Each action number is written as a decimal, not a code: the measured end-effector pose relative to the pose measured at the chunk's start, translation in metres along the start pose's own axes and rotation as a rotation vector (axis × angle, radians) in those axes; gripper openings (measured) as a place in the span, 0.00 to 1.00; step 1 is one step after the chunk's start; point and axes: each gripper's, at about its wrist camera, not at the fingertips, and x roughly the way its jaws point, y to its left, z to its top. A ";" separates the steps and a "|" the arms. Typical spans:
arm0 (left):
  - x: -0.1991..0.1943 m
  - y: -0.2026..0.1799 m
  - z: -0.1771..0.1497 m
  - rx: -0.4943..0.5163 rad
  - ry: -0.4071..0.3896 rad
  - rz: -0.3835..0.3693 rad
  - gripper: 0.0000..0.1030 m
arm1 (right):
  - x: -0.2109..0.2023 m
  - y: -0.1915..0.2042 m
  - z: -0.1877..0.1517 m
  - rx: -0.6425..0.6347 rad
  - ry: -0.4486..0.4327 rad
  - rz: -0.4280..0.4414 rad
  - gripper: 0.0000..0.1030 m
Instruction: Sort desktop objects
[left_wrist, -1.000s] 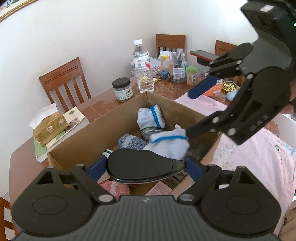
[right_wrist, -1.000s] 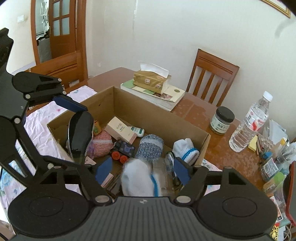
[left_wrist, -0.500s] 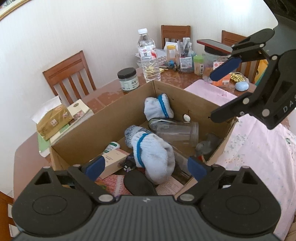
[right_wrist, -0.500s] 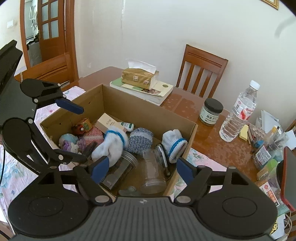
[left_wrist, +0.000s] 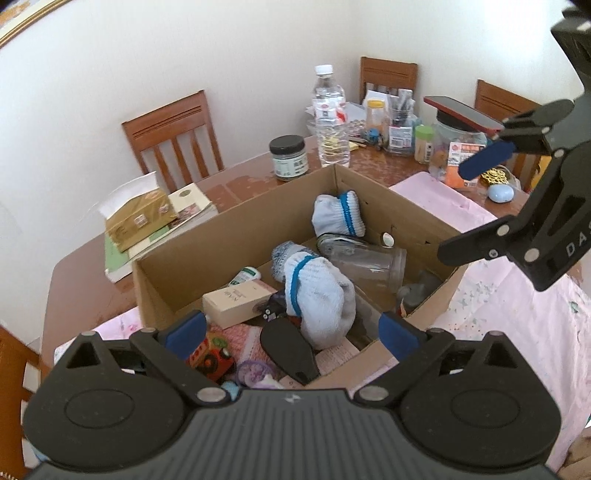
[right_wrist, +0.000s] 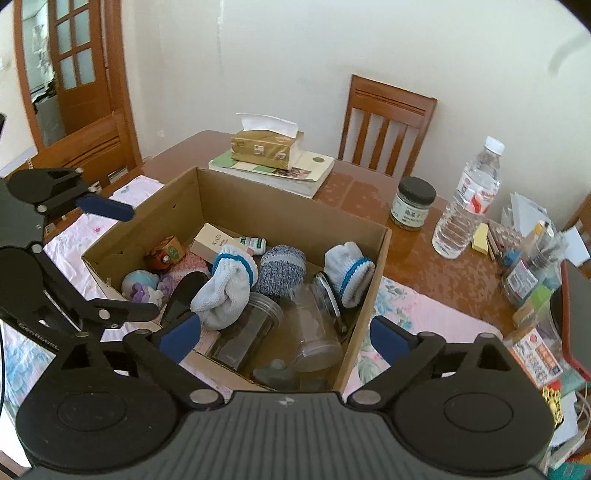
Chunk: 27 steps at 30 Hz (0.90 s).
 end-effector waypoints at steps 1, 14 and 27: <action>-0.003 0.000 0.000 -0.007 0.000 0.005 0.97 | -0.001 0.000 0.000 0.007 0.002 -0.004 1.00; -0.031 0.002 -0.005 -0.201 0.059 0.061 0.97 | -0.008 0.012 -0.005 0.134 0.079 -0.042 1.00; -0.040 0.008 -0.014 -0.346 0.175 0.104 0.97 | -0.017 0.013 -0.009 0.330 0.141 -0.069 1.00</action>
